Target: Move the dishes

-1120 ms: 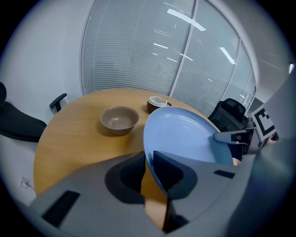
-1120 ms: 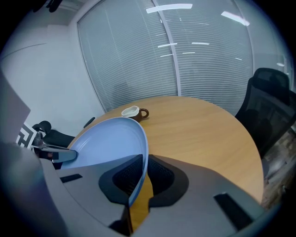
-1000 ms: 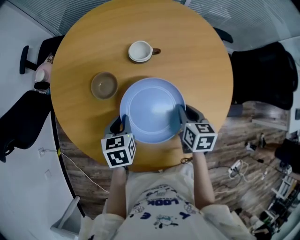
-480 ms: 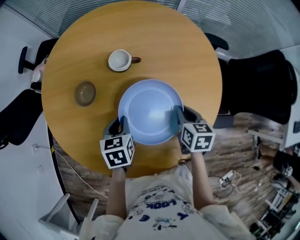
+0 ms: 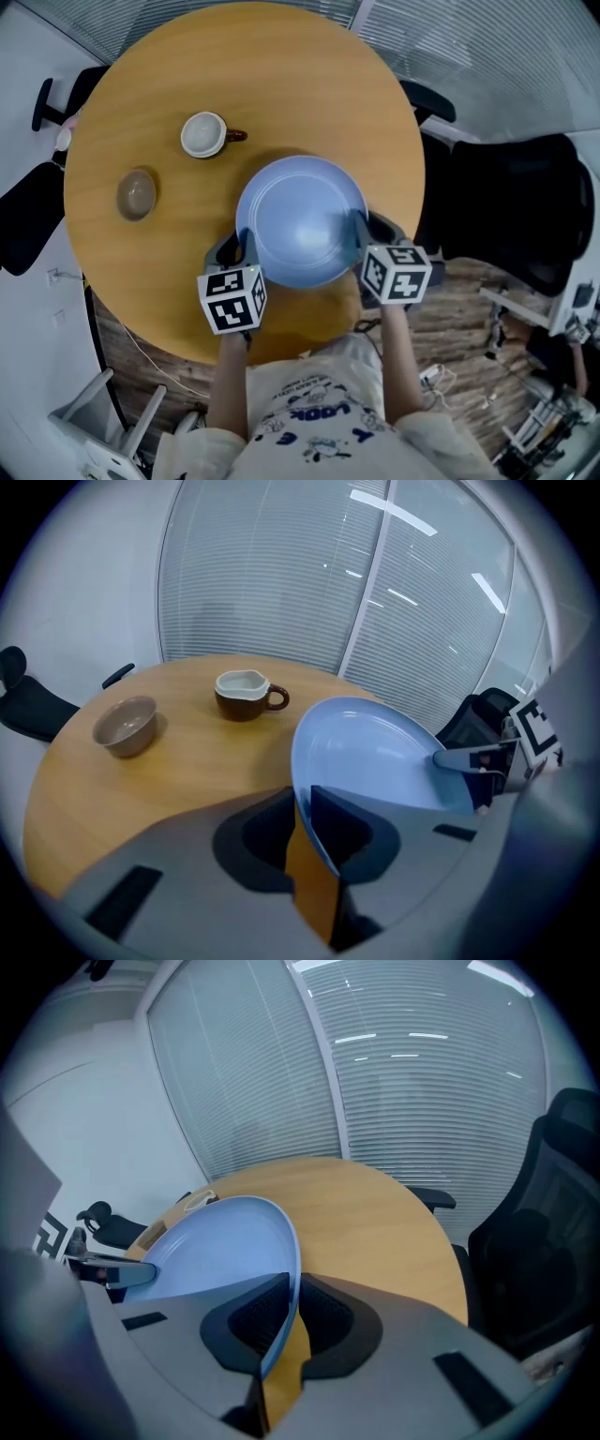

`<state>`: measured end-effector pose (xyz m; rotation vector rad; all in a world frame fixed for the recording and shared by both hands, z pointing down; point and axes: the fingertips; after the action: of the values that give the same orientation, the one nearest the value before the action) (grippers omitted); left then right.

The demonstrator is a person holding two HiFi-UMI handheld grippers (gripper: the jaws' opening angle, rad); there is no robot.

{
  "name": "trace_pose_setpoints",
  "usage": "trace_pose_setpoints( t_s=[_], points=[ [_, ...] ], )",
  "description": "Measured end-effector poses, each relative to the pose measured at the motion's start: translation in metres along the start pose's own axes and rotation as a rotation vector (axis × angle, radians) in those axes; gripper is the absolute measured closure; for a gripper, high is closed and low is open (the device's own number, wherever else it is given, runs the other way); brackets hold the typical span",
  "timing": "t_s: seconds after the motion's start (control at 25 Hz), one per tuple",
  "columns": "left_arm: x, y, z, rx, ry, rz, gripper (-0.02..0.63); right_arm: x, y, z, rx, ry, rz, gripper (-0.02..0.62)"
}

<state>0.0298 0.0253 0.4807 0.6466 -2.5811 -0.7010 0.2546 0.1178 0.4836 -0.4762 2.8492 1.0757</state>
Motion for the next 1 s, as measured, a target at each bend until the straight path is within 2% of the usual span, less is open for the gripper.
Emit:
trace_pose_setpoints(
  t_s=[0.2,0.64,1.0],
  points=[
    [-0.018,-0.018,-0.023,-0.004,-0.016,0.015,0.552,-0.027,-0.016,-0.012,0.009,-0.013,0.015,0.561],
    [-0.045,-0.060,-0.070,0.015,-0.022,-0.016,0.551,-0.074,-0.037,-0.039,0.045,-0.003,-0.021,0.561],
    [-0.057,-0.067,-0.102,0.057,-0.012,-0.020,0.551,-0.098,-0.035,-0.058,0.093,0.020,-0.051,0.561]
  ],
)
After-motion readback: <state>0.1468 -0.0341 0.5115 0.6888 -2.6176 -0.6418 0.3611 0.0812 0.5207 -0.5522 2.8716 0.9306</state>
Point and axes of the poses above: the fingertips, and each gripper's own axes: z backward along the fingers, x to its left, y out of its underside, and after that the axes turned 5 degrees about z, right-handed
